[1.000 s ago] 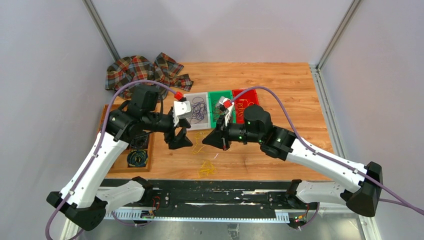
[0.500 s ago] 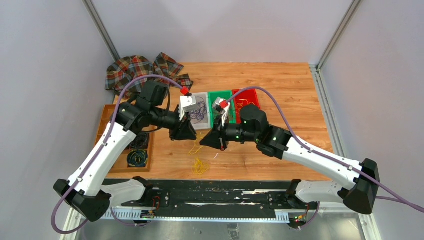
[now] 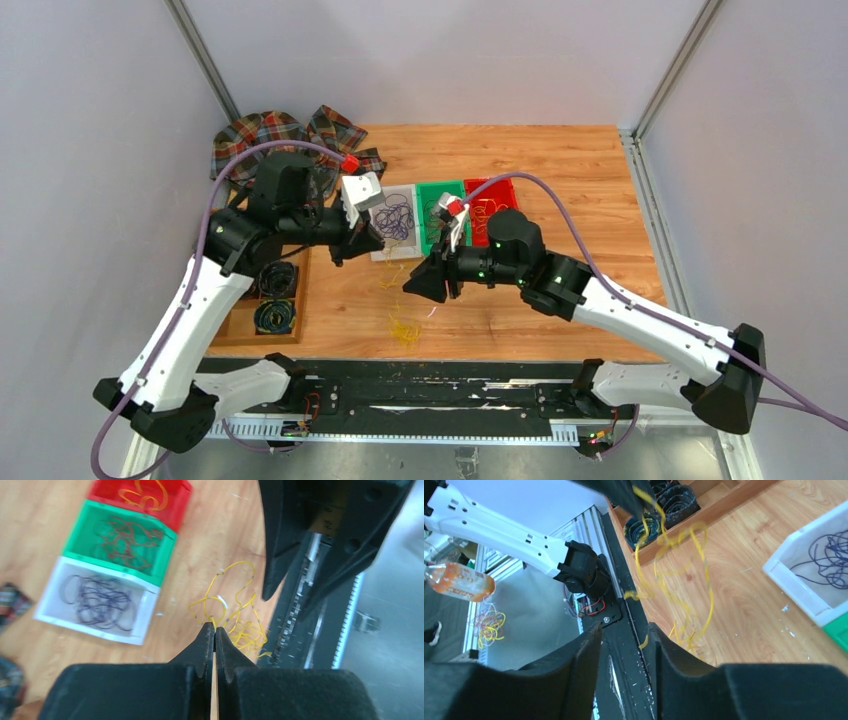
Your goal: Untangle the cables
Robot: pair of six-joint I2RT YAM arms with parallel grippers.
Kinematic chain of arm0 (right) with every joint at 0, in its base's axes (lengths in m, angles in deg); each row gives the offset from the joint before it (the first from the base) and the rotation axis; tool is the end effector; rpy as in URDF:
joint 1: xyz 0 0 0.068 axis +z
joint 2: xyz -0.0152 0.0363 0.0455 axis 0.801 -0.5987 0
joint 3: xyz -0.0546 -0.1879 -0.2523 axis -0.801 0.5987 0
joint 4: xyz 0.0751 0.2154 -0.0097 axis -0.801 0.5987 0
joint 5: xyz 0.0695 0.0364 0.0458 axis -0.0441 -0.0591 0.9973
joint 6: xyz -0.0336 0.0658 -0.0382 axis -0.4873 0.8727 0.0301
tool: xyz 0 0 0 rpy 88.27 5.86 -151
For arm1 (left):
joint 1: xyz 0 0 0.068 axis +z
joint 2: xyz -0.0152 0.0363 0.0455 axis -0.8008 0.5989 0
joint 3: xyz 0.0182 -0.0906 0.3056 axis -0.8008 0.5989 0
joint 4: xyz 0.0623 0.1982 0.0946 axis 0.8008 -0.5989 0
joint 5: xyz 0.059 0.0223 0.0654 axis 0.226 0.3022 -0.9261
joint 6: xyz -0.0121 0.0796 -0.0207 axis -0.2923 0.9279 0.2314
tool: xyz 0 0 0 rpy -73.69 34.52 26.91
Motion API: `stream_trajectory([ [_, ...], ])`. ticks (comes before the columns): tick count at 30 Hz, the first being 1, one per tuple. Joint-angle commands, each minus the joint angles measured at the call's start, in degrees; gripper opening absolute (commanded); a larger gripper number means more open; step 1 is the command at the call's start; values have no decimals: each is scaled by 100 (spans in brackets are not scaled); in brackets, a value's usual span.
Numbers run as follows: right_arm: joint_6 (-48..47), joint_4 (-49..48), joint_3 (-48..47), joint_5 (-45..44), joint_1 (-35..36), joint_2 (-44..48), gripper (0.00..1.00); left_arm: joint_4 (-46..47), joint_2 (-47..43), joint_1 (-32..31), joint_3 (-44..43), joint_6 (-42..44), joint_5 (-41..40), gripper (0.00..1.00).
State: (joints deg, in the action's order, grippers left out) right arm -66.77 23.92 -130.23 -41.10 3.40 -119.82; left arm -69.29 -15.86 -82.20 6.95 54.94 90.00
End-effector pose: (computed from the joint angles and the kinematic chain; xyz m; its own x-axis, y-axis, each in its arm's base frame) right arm 0.1098 0.2222 0.4051 -0.4397 -0.0699 -0.8954 -0.8867 0.1922 0.4204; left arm 0.1178 -0.1162 0.4332 -0.2593 0.4288 -0.8654 0.9340 0.3393 -0.1118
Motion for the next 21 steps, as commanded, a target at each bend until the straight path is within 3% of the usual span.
stream_trajectory([
  [1,-223,410,-28,-352,-156,567,45,178,-195,-27,-470,371,-931,1],
  [5,-437,772,-306,-684,-295,855,56,168,-281,-27,-593,618,-1075,1],
  [10,-758,1132,-1120,-1140,-345,449,74,101,-293,-100,-719,552,-842,1],
  [18,-1024,1023,-1790,-1088,-340,-413,77,-218,-328,-133,-906,737,-365,1],
  [21,-979,948,-1761,-1009,-339,-471,68,-376,-372,-133,-937,888,-291,1],
])
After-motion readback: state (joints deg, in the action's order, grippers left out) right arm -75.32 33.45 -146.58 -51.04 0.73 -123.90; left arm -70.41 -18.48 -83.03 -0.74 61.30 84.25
